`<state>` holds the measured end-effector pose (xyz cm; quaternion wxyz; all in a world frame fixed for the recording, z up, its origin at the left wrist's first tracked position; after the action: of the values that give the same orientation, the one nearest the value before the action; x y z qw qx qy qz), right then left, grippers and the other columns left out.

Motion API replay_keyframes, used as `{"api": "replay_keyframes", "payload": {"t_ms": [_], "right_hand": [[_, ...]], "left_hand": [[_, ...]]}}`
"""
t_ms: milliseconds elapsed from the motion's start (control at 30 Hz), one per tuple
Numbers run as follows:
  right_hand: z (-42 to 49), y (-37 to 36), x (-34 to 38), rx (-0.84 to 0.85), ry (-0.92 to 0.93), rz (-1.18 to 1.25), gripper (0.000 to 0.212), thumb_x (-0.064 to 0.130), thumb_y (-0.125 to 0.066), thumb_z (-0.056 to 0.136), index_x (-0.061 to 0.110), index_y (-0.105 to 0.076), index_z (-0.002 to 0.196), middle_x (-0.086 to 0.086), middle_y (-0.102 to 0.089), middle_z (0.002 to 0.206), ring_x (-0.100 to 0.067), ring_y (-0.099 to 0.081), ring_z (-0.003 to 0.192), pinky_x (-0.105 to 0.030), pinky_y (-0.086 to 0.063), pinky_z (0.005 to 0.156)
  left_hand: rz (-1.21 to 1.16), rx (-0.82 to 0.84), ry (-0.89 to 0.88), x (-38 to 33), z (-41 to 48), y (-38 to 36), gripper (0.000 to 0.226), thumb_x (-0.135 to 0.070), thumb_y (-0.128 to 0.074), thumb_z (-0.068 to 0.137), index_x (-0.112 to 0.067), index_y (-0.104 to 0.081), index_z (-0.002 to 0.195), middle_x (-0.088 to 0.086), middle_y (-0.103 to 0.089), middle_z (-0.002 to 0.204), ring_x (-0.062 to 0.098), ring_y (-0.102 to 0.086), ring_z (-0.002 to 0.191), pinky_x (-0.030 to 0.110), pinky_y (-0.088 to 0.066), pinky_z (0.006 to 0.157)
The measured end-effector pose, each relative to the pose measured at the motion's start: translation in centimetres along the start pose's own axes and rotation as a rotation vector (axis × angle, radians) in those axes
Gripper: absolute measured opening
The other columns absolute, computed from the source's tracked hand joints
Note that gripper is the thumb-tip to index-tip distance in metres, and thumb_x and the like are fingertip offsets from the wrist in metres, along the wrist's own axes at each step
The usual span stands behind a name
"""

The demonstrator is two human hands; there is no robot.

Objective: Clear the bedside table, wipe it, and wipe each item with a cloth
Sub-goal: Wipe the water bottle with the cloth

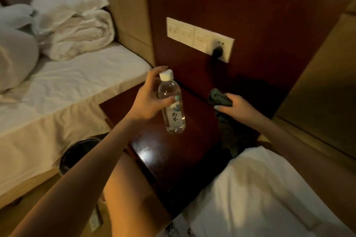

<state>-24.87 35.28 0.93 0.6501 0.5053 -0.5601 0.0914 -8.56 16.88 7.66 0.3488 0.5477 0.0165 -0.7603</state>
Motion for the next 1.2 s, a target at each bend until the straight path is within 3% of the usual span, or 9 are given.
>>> {"api": "replay_keyframes", "payload": {"t_ms": [67, 133, 233, 333, 500, 633, 833, 1000, 1200], "right_hand": [[-0.5, 2.0, -2.0, -0.038, -0.037, 0.013, 0.026, 0.029, -0.061, 0.093, 0.02, -0.056, 0.117, 0.003, -0.063, 0.097, -0.014, -0.064, 0.088, -0.026, -0.048, 0.069], [-0.9, 3.7, -3.9, -0.082, -0.071, 0.008, 0.028, 0.031, -0.061, 0.093, 0.02, -0.057, 0.118, 0.005, -0.062, 0.098, -0.012, -0.062, 0.088, -0.026, -0.047, 0.071], [-1.3, 5.4, -6.4, -0.123, -0.11, 0.021, 0.025, 0.029, -0.06, 0.094, 0.02, -0.058, 0.116, 0.004, -0.063, 0.096, -0.013, -0.062, 0.089, -0.032, -0.049, 0.076], [-1.7, 6.7, -8.1, -0.171, -0.134, 0.03, 0.016, 0.027, -0.059, 0.094, 0.021, -0.06, 0.109, 0.001, -0.064, 0.095, -0.015, -0.063, 0.088, -0.032, -0.049, 0.074], [-2.2, 8.3, -10.4, -0.254, -0.169, 0.101, 0.007, 0.023, -0.062, 0.092, 0.024, -0.062, 0.099, -0.007, -0.067, 0.094, -0.023, -0.065, 0.089, -0.045, -0.052, 0.082], [-2.5, 8.9, -11.3, -0.276, -0.177, 0.115, 0.017, 0.023, -0.061, 0.092, 0.017, -0.062, 0.109, -0.009, -0.067, 0.099, -0.024, -0.065, 0.093, -0.05, -0.051, 0.089], [-2.5, 8.7, -12.1, -0.273, -0.195, 0.13, 0.018, 0.018, -0.06, 0.093, 0.013, -0.062, 0.109, -0.008, -0.067, 0.1, -0.018, -0.065, 0.094, -0.038, -0.052, 0.084], [-2.0, 7.4, -12.7, -0.251, -0.2, 0.171, 0.016, 0.016, -0.059, 0.094, 0.012, -0.062, 0.109, -0.005, -0.067, 0.099, -0.012, -0.064, 0.092, -0.027, -0.051, 0.081], [-1.3, 5.5, -12.8, -0.22, -0.189, 0.208, 0.01, 0.015, -0.058, 0.094, 0.018, -0.06, 0.103, -0.002, -0.066, 0.092, -0.006, -0.065, 0.082, -0.018, -0.052, 0.071]], "left_hand": [[0.009, 0.054, 0.021, 1.2, 1.6, -2.6, 0.073, -0.015, -0.08, 0.075, -0.03, -0.038, 0.133, -0.002, -0.059, 0.112, 0.014, -0.067, 0.098, 0.035, -0.058, 0.08], [0.017, 0.122, 0.055, 2.5, 2.9, -5.2, 0.073, -0.007, -0.079, 0.077, -0.029, -0.039, 0.135, -0.001, -0.06, 0.111, 0.011, -0.067, 0.095, 0.031, -0.058, 0.079], [0.067, 0.231, 0.063, 4.3, 4.9, -9.0, 0.073, -0.01, -0.079, 0.077, -0.036, -0.039, 0.133, -0.004, -0.061, 0.111, 0.01, -0.065, 0.101, 0.036, -0.058, 0.083], [0.13, 0.311, 0.023, 5.6, 6.7, -12.2, 0.075, -0.019, -0.08, 0.075, -0.045, -0.037, 0.131, -0.006, -0.062, 0.114, 0.02, -0.061, 0.109, 0.045, -0.056, 0.087], [0.146, 0.388, -0.015, 7.5, 9.0, -17.1, 0.075, -0.023, -0.08, 0.075, -0.045, -0.034, 0.13, -0.003, -0.059, 0.118, 0.022, -0.06, 0.109, 0.045, -0.057, 0.084], [0.207, 0.44, -0.062, 8.8, 10.2, -20.4, 0.078, -0.028, -0.079, 0.075, -0.044, -0.029, 0.133, -0.005, -0.054, 0.126, 0.024, -0.055, 0.113, 0.05, -0.054, 0.087], [0.189, 0.451, -0.084, 10.4, 10.9, -22.2, 0.075, -0.018, -0.077, 0.079, -0.036, -0.03, 0.134, 0.003, -0.055, 0.131, 0.02, -0.056, 0.117, 0.047, -0.054, 0.094], [0.216, 0.462, -0.084, 11.3, 10.6, -22.1, 0.078, -0.026, -0.074, 0.082, -0.039, -0.024, 0.141, 0.002, -0.048, 0.14, 0.023, -0.056, 0.119, 0.046, -0.054, 0.093], [0.322, 0.504, -0.129, 11.5, 10.4, -21.8, 0.079, -0.028, -0.073, 0.083, -0.039, -0.024, 0.145, 0.003, -0.044, 0.132, 0.023, -0.055, 0.115, 0.045, -0.054, 0.092]]}}
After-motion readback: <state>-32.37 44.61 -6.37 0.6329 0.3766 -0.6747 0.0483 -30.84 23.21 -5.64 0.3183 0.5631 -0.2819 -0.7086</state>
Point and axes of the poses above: each hand's wrist, its own z-axis towards the middle knuckle, its own y-axis out of the back of the hand, x = y × z, the point moved 9 cm from there along z, towards the middle knuckle
